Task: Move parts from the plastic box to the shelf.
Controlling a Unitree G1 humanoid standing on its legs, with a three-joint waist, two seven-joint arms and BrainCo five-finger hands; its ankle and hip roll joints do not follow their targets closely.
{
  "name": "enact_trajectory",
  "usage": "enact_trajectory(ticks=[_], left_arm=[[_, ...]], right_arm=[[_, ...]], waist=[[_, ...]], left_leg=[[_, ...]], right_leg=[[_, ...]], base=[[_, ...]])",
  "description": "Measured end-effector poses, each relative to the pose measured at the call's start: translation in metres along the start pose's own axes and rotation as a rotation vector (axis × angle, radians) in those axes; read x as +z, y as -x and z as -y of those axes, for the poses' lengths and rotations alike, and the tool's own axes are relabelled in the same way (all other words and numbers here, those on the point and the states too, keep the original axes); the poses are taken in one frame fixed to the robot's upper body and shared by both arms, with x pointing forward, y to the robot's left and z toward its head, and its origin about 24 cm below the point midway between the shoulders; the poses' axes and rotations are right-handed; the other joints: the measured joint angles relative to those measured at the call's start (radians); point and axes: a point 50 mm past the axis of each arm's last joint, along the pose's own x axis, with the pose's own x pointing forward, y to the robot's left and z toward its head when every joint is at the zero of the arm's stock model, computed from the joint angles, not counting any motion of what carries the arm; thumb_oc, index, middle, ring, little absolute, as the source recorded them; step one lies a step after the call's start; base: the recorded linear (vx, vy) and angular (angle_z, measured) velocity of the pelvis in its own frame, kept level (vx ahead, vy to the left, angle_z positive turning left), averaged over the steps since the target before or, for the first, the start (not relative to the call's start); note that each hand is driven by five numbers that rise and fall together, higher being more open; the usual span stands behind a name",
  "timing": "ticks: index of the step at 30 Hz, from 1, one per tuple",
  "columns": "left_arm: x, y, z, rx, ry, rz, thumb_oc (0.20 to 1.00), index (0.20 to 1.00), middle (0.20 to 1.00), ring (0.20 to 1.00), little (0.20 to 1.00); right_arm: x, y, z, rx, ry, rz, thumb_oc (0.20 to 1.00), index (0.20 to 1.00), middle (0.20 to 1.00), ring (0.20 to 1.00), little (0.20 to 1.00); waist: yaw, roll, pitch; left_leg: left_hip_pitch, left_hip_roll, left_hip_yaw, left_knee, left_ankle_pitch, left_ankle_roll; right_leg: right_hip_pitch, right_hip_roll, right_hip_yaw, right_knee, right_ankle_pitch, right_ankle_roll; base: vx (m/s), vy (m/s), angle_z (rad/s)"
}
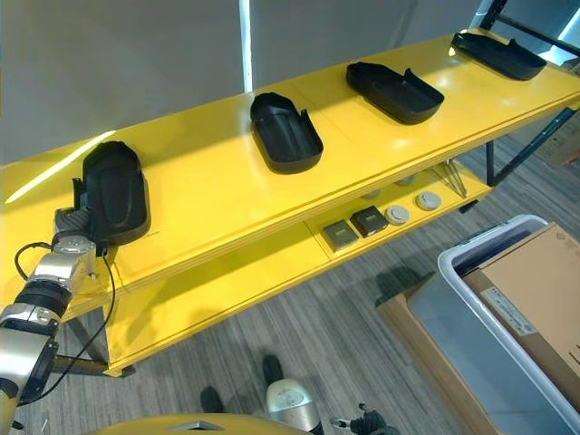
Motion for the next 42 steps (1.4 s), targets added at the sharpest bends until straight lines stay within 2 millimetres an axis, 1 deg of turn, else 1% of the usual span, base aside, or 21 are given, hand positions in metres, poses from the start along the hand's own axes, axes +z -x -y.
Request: enact_trajectory(ticks=[1,5,10,15,16,17,19,20,21,23,24,25,27,30,32,34,35,36,37,40,42], left_arm=[[-0.002,0.001,0.001,-0.001,-0.002,-0.004,1.000,1.000,1.000,1.000,1.000],[-0.009,0.000,0.001,0.009,0.000,-0.036,1.000,1.000,1.000,1.000,1.000],[-0.006,0.001,0.001,0.011,0.054,-0.017,1.000,1.000,1.000,1.000,1.000],[0.024,0.017,0.001,0.002,0.175,0.182,1.000,1.000,1.000,1.000,1.000],[0.032,0.021,-0.003,-0.004,0.199,0.227,1.000,1.000,1.000,1.000,1.000],[0.047,0.026,-0.013,0.002,0.230,0.310,1.000,1.000,1.000,1.000,1.000],[0.060,0.036,-0.031,0.016,0.255,0.412,1.000,1.000,1.000,1.000,1.000],[0.073,0.044,-0.044,0.036,0.264,0.513,1.000,1.000,1.000,1.000,1.000],[0.080,0.049,-0.054,0.051,0.269,0.572,1.000,1.000,1.000,1.000,1.000],[0.085,0.061,-0.074,0.061,0.257,0.666,1.000,1.000,1.000,1.000,1.000],[0.091,0.082,-0.086,-0.010,0.261,0.782,1.000,1.000,1.000,1.000,1.000],[0.092,0.096,-0.084,-0.091,0.256,0.851,1.000,1.000,1.000,1.000,1.000],[0.085,0.113,-0.077,-0.254,0.221,0.892,1.000,1.000,1.000,1.000,1.000],[0.056,0.135,-0.055,-0.529,0.227,0.848,1.000,1.000,1.000,1.000,1.000],[0.022,0.139,-0.029,-0.720,0.214,0.713,1.000,1.000,1.000,1.000,1.000],[0.003,0.137,-0.018,-0.793,0.208,0.632,1.000,1.000,1.000,1.000,1.000],[-0.010,0.134,-0.010,-0.827,0.199,0.572,0.595,0.595,0.595,0.595,0.595],[-0.016,0.133,-0.005,-0.839,0.203,0.547,0.479,0.479,0.479,0.479,0.479],[-0.023,0.132,-0.002,-0.847,0.202,0.523,0.200,0.200,0.200,0.200,0.200],[-0.035,0.132,0.005,-0.857,0.213,0.503,0.200,0.200,0.200,0.200,0.200],[-0.037,0.135,0.009,-0.870,0.215,0.506,0.200,0.200,0.200,0.200,0.200]], right_arm=[[0.000,0.000,-0.001,0.004,0.001,0.001,1.000,1.000,1.000,1.000,1.000],[0.001,0.000,-0.002,0.003,0.003,-0.003,1.000,1.000,1.000,1.000,1.000],[-0.001,0.000,-0.001,-0.002,0.003,-0.008,1.000,1.000,1.000,1.000,1.000],[-0.009,0.001,-0.002,-0.007,0.002,-0.028,1.000,1.000,1.000,1.000,1.000],[-0.009,0.002,-0.002,-0.007,0.001,-0.027,1.000,1.000,1.000,1.000,1.000],[-0.008,0.002,-0.003,-0.007,-0.001,-0.023,1.000,1.000,1.000,1.000,1.000],[-0.006,0.001,-0.004,-0.006,-0.012,-0.011,1.000,1.000,1.000,1.000,1.000],[-0.009,0.002,-0.007,-0.004,-0.026,-0.020,1.000,1.000,1.000,1.000,1.000],[-0.011,0.003,-0.010,0.002,-0.035,-0.028,1.000,1.000,1.000,1.000,1.000],[-0.011,0.004,-0.014,0.010,-0.043,-0.026,1.000,1.000,1.000,1.000,1.000],[-0.015,0.005,-0.015,0.007,-0.067,-0.035,1.000,1.000,1.000,1.000,1.000],[-0.018,0.007,-0.017,0.008,-0.075,-0.039,1.000,1.000,1.000,1.000,1.000],[-0.019,0.008,-0.018,0.007,-0.090,-0.045,1.000,1.000,1.000,1.000,1.000],[-0.021,0.008,-0.015,-0.009,-0.121,-0.051,1.000,1.000,1.000,1.000,1.000],[-0.021,0.008,-0.016,-0.010,-0.128,-0.051,1.000,1.000,1.000,1.000,1.000],[-0.022,0.008,-0.015,-0.011,-0.127,-0.054,1.000,1.000,1.000,1.000,1.000],[-0.023,0.008,-0.014,-0.013,-0.126,-0.054,1.000,1.000,1.000,1.000,1.000],[-0.024,0.008,-0.013,-0.015,-0.124,-0.053,1.000,1.000,1.000,1.000,1.000],[-0.025,0.008,-0.011,-0.019,-0.120,-0.051,1.000,1.000,1.000,1.000,1.000],[-0.029,0.009,-0.007,-0.029,-0.112,-0.058,1.000,1.000,1.000,1.000,1.000],[-0.032,0.009,-0.006,-0.030,-0.106,-0.067,1.000,1.000,1.000,1.000,1.000]], waist=[[0.000,0.001,-0.004],[0.001,0.006,-0.013],[0.010,0.003,-0.014],[0.039,-0.005,-0.019],[0.045,-0.007,-0.019],[0.061,-0.011,-0.019],[0.064,-0.017,-0.021],[0.079,-0.017,-0.021],[0.091,-0.017,-0.021],[0.113,-0.017,-0.020],[0.138,-0.015,-0.023],[0.154,-0.014,-0.023],[0.176,-0.011,-0.024],[0.192,-0.003,-0.022],[0.198,0.006,-0.019],[0.197,0.012,-0.016],[0.196,0.017,-0.014],[0.195,0.021,-0.016],[0.193,0.026,-0.017],[0.185,0.033,-0.017],[0.185,0.032,-0.016]], left_leg=[[0.001,0.000,0.000,0.000,0.000,0.000],[0.011,0.000,0.000,0.000,0.004,0.007],[0.017,0.000,-0.001,0.000,-0.001,0.001],[0.019,0.000,-0.014,0.000,0.000,0.002],[0.018,-0.001,-0.018,-0.001,0.000,0.003],[0.018,-0.001,-0.026,-0.001,0.001,0.003],[0.018,0.000,-0.031,-0.001,0.001,0.003],[0.020,-0.001,-0.042,-0.001,0.001,0.004],[0.025,-0.001,-0.050,-0.001,0.001,0.004],[0.032,-0.001,-0.053,-0.001,-0.004,0.004],[0.033,-0.004,-0.057,-0.001,-0.010,0.002],[0.033,-0.006,-0.061,-0.001,-0.010,0.003],[0.032,-0.012,-0.073,-0.001,-0.007,0.006],[0.028,-0.020,-0.078,-0.001,-0.007,0.007],[0.021,-0.024,-0.079,-0.001,-0.009,0.010],[0.015,-0.024,-0.080,-0.001,-0.011,0.013],[0.011,-0.024,-0.080,-0.001,-0.010,0.012],[0.005,-0.023,-0.080,-0.001,-0.009,0.011],[0.001,-0.023,-0.081,-0.001,-0.008,0.011],[0.001,-0.020,-0.081,-0.001,-0.007,0.009],[0.001,-0.019,-0.081,-0.001,-0.007,0.009]], right_leg=[[0.001,0.000,-0.001,-0.001,0.000,0.000],[0.011,0.000,-0.002,-0.003,-0.001,0.000],[0.017,-0.001,-0.003,-0.003,-0.006,-0.007],[0.026,-0.002,-0.016,-0.003,-0.008,-0.008],[0.027,-0.003,-0.018,-0.003,-0.009,-0.008],[0.031,-0.004,-0.026,-0.003,-0.010,-0.007],[0.033,-0.004,-0.035,-0.003,-0.009,-0.006],[0.040,-0.005,-0.045,-0.003,-0.009,-0.008],[0.049,-0.005,-0.048,-0.003,-0.011,-0.007],[0.063,-0.005,-0.050,-0.003,-0.017,-0.007],[0.067,-0.008,-0.056,-0.003,-0.027,0.001],[0.066,-0.010,-0.060,-0.003,-0.028,0.000],[0.066,-0.017,-0.071,-0.003,-0.027,0.000],[0.064,-0.025,-0.072,-0.003,-0.028,0.006],[0.059,-0.029,-0.073,-0.003,-0.027,0.010],[0.057,-0.030,-0.072,-0.003,-0.030,0.014],[0.052,-0.029,-0.072,-0.003,-0.031,0.013],[0.047,-0.029,-0.072,-0.003,-0.031,0.013],[0.043,-0.028,-0.072,-0.003,-0.030,0.012],[0.043,-0.025,-0.073,-0.003,-0.028,0.013],[0.043,-0.024,-0.073,-0.003,-0.029,0.013]], base=[[0.00,0.000,0.00],[0.00,0.000,0.00],[0.00,0.000,0.00],[0.01,0.009,0.07],[0.02,0.019,0.13],[0.02,0.030,0.12],[0.02,0.031,0.15],[0.03,0.034,0.24],[0.02,0.038,0.21],[0.02,0.046,0.08],[0.01,0.048,0.12],[0.00,0.047,0.21],[-0.01,0.045,0.16],[-0.02,0.043,0.05],[-0.04,0.050,0.03],[-0.02,0.020,0.00],[0.00,0.000,0.00],[0.00,0.000,0.00],[0.00,0.000,0.00],[0.00,0.000,0.00],[0.00,0.000,0.00]])
